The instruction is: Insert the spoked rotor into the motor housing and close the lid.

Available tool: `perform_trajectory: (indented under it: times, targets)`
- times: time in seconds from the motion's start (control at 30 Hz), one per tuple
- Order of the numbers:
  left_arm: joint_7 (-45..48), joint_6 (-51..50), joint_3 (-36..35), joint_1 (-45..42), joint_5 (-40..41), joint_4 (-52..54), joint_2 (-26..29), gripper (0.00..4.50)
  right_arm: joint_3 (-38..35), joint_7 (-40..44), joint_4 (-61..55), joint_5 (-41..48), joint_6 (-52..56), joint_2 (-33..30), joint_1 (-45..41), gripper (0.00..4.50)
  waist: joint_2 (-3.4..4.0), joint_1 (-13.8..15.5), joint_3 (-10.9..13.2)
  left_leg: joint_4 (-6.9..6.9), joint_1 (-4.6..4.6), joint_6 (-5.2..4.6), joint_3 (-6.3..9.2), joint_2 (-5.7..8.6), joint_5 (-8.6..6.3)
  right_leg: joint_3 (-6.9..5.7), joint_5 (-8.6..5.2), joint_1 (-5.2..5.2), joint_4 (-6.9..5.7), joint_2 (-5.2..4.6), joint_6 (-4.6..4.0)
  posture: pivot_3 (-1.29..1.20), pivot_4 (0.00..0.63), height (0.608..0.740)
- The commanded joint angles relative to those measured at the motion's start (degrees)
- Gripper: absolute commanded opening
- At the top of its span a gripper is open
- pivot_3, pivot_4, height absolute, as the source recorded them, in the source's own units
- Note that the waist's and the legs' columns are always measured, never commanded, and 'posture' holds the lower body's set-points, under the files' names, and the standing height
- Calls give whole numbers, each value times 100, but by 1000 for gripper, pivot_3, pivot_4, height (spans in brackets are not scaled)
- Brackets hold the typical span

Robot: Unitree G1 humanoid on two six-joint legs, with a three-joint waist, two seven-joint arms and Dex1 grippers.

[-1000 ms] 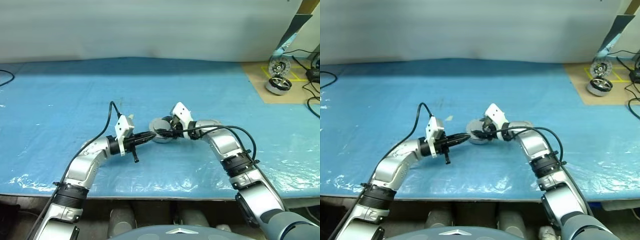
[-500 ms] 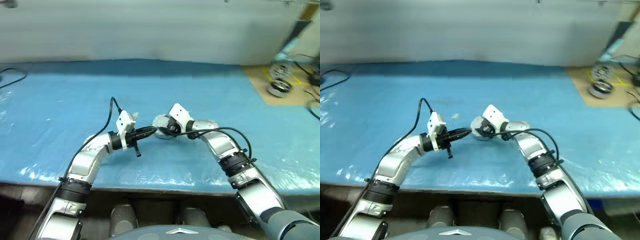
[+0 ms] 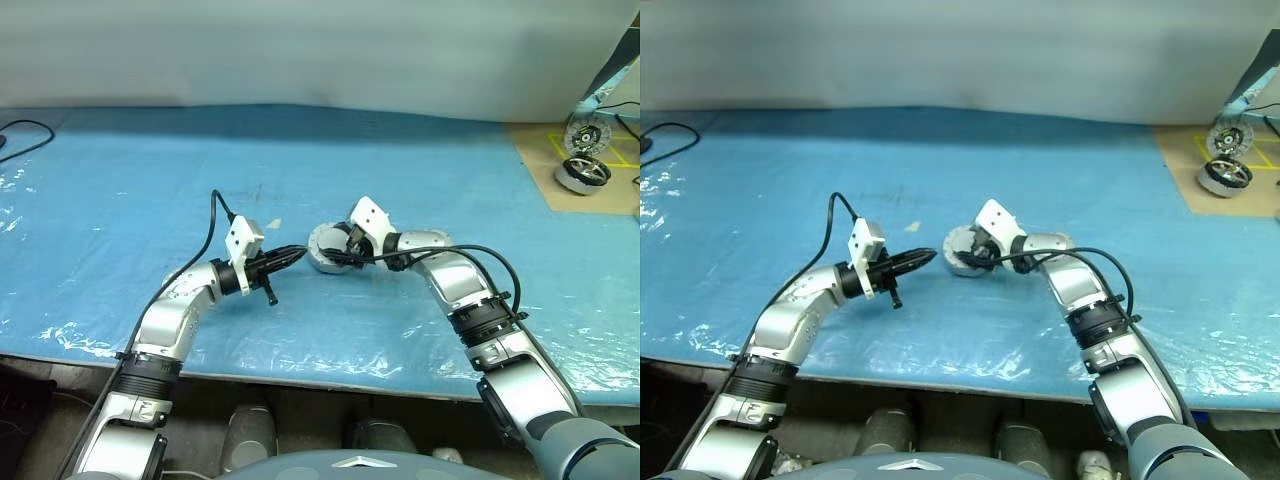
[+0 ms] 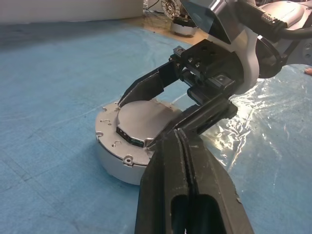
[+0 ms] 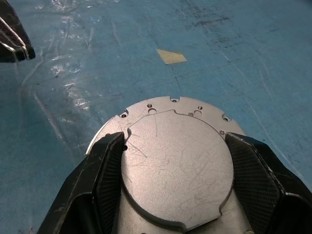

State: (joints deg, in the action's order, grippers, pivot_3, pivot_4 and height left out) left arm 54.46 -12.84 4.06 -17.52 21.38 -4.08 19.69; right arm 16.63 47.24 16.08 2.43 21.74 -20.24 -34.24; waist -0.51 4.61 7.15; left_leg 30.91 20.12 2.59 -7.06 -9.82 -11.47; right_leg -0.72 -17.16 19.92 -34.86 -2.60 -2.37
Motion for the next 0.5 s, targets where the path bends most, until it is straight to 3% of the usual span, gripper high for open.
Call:
perform_trajectory:
  times: [0.03,0.5]
  targets:
    - [-53,91,-123,-74,79,91,-13,0,305,115,211,-249,417,-176,375,2951,3,-1,5,-5,0,-3,0,0,-3,-3,1,-3,4,-1,1,0,150,740]
    - [-514,481,-56,-443,-292,-486,-169,0,685,-35,367,-567,795,-242,527,2951,13,-26,17,-15,-51,-9,6,-1,-8,-14,1,-65,17,-12,7,0,150,740]
